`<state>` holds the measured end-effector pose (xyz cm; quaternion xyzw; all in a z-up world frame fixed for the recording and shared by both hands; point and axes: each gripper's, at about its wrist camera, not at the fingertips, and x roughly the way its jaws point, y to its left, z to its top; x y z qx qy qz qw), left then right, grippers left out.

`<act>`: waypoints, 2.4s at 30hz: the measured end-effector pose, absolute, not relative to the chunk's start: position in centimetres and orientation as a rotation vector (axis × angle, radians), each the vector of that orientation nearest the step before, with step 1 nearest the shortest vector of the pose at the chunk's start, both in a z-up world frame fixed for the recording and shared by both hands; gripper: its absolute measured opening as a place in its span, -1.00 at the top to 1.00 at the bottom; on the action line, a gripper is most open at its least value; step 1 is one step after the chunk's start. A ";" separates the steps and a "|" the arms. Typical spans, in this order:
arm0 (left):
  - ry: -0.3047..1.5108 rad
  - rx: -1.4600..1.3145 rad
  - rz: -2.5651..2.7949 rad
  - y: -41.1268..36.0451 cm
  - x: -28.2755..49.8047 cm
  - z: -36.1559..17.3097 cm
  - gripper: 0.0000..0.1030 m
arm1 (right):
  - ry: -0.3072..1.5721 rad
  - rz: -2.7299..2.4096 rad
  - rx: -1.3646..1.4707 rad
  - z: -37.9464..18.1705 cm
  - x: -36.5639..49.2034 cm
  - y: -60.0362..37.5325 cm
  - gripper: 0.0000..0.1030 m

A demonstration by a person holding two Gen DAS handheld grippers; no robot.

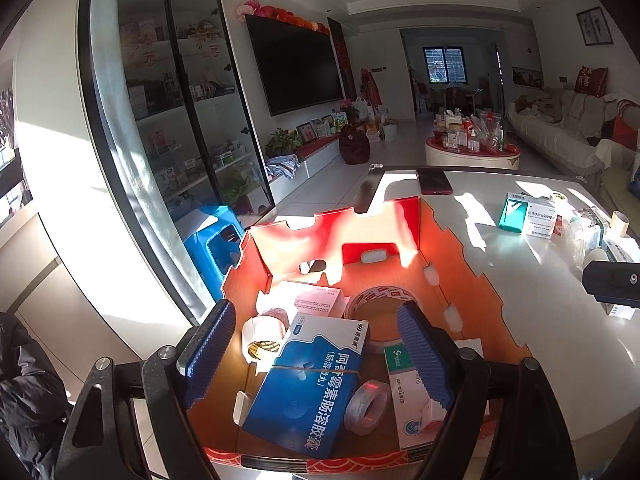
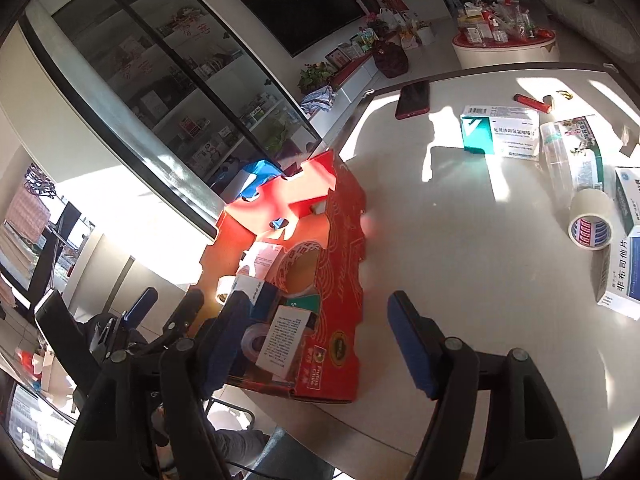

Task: Organize objects
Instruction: 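Lower the blue-and-white box into the tray and open the left tool, then grasp the clear cartoon-label container with the left tool while the right tool reaches for the white-blue tablet box, then grasp the white-blue tablet box with the right tool while the left tool holds the container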

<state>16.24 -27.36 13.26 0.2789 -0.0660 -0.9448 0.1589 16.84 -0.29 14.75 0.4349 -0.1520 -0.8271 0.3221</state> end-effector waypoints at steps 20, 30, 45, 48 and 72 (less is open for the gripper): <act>-0.348 1.076 -2.992 -14.0 12.3 15.9 -0.71 | -0.360 -2.665 1.501 5.6 8.4 13.5 -0.45; -0.188 1.481 -3.065 -5.7 1.0 15.9 -0.75 | -0.597 -2.542 1.340 6.3 12.6 17.7 -0.27; -0.648 1.825 -2.930 7.1 -8.6 7.5 -0.75 | -0.830 -2.471 1.178 8.5 16.6 22.9 0.03; -0.706 1.873 -2.870 7.6 -8.9 5.8 -0.75 | -0.780 -2.476 1.233 8.0 16.0 22.3 -0.01; -0.441 1.558 -3.036 1.7 -4.5 9.3 -0.62 | -0.619 -2.506 1.253 7.0 18.0 19.8 -0.22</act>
